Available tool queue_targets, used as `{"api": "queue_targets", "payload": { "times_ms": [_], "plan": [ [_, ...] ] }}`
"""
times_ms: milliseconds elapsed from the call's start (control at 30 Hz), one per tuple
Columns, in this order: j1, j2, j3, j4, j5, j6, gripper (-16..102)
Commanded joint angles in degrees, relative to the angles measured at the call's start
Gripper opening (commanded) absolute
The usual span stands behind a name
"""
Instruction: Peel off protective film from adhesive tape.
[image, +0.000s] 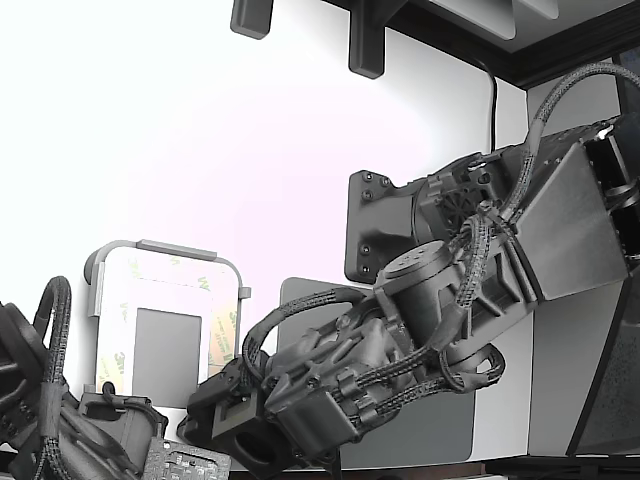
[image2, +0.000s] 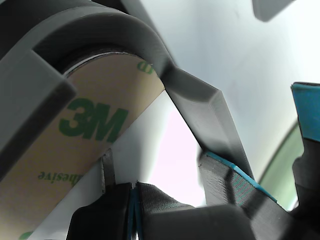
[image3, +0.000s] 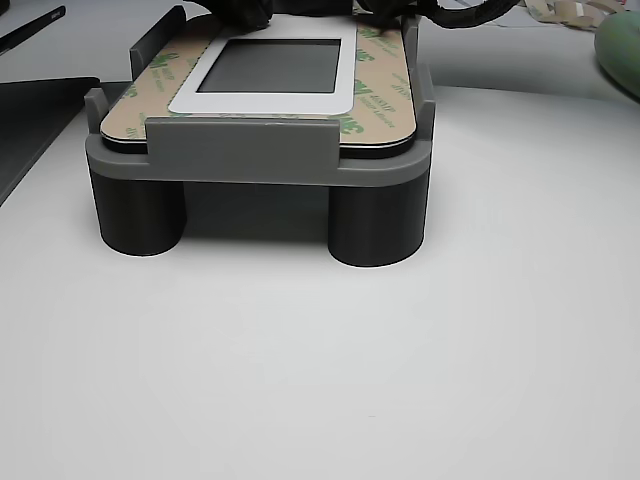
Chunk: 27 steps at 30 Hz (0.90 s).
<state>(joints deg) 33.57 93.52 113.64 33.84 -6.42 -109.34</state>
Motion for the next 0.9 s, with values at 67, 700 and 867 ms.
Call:
{"api": "queue_targets", "payload": {
  "times_ms": [67, 700, 867],
  "plan": [
    [-0.53, 0.79, -2.72, 1.49, 0.0, -0.18, -11],
    [-0.53, -0.18, -4.92, 3.16, -0.09, 0.44, -11],
    [-0.53, -0.18, -5.01, 3.52, -0.09, 0.53, -11]
  ]
}}
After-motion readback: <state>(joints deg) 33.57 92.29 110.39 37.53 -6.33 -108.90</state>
